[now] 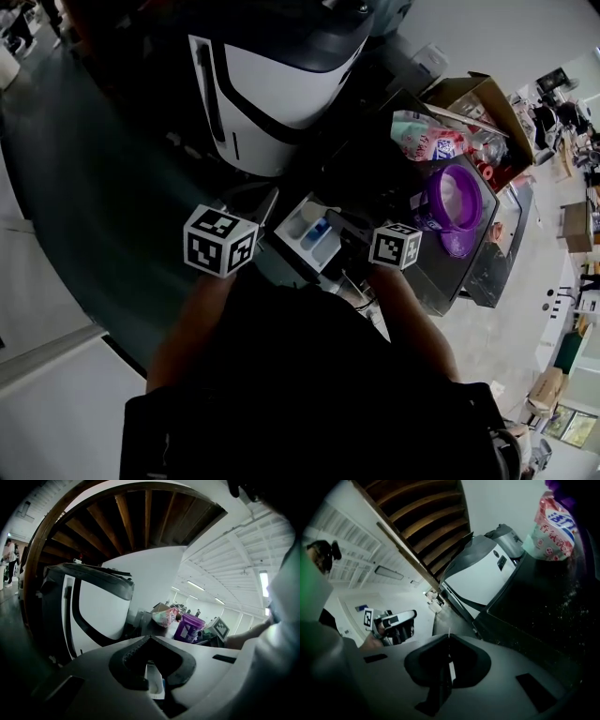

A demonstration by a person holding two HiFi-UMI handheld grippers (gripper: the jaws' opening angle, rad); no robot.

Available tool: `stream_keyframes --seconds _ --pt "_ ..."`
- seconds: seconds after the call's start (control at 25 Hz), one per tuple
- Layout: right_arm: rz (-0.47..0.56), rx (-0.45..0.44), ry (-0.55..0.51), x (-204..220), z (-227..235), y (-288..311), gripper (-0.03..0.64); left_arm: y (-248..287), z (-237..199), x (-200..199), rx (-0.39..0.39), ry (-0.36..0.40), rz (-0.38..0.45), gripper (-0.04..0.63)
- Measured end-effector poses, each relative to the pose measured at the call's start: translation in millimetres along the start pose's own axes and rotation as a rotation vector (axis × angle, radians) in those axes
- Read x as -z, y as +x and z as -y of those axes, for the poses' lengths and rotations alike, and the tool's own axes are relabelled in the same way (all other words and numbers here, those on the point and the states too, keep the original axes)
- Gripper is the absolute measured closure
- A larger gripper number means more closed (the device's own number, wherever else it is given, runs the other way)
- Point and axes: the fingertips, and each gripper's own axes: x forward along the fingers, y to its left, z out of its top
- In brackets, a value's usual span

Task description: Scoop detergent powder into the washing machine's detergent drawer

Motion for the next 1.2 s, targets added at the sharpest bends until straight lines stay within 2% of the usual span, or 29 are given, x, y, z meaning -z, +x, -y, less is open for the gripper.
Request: stream_keyframes --seconds 0.12,0.52,0.88,1.2 --pt "-0.054 0.052 -0.068 9 5 8 0.597 2 -1 5 0.008 -0.009 -0.005 0.588" --pt "-0.120 0.115 -0.149 24 16 18 0.597 0 -11 17 -0.001 -0.048 -0.011 0.588" --pt "-0.219 0.191 -0.390 36 14 27 0.597 -4 -16 19 -0.004 -0.054 -0.013 0.588" --pt "-0.236 0.220 -0.514 41 15 30 0.598 -3 -15 20 0.008 -0.050 -0.017 0.588"
